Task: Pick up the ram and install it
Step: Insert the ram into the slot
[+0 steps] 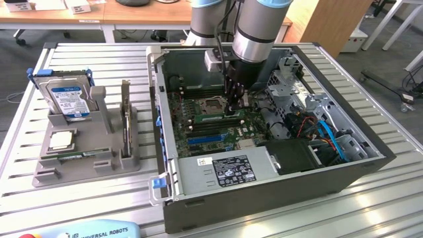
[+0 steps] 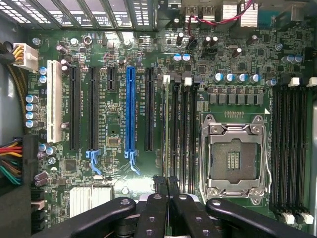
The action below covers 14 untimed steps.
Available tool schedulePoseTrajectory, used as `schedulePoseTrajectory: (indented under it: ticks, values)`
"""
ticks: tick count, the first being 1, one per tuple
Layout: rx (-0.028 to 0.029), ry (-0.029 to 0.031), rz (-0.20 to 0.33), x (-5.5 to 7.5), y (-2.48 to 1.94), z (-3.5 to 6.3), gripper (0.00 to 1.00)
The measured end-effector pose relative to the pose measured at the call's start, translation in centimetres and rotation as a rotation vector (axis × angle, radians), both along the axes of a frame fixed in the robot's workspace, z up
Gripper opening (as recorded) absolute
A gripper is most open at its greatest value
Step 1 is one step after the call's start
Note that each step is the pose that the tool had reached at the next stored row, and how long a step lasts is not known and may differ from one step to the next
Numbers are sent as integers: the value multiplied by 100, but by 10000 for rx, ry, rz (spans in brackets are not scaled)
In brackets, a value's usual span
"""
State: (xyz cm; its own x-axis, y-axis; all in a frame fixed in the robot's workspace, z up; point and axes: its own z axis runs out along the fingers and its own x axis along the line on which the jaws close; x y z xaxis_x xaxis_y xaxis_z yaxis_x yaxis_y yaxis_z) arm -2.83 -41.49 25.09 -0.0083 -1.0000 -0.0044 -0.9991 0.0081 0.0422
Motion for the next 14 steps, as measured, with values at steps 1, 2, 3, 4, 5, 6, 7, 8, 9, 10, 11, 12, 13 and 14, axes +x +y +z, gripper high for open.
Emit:
schedulePoseTrajectory:
  ticks: [1,2,3,4,5,6,7,8,9,10,11,12,13,14]
  values:
    - [0,0,-1,0,0,0,11]
    - [1,0,-1,0,0,-1,11]
    - [4,0,-1,0,0,-1,11]
    - [14,-2,-1,0,1,-3,11]
    - [19,-4,-1,0,1,-9,11]
    - [16,-3,-1,0,1,-14,11]
    - [14,-2,-2,0,1,-19,11]
    - [14,-2,-1,0,1,-25,11]
    - [14,-2,-1,0,1,-31,11]
    - [14,-2,-1,0,1,-36,11]
    - [14,-2,-1,0,1,-41,11]
    - [14,-2,0,0,1,-46,11]
    - [13,-2,-1,0,1,-51,11]
    - [14,-2,-1,0,1,-56,11]
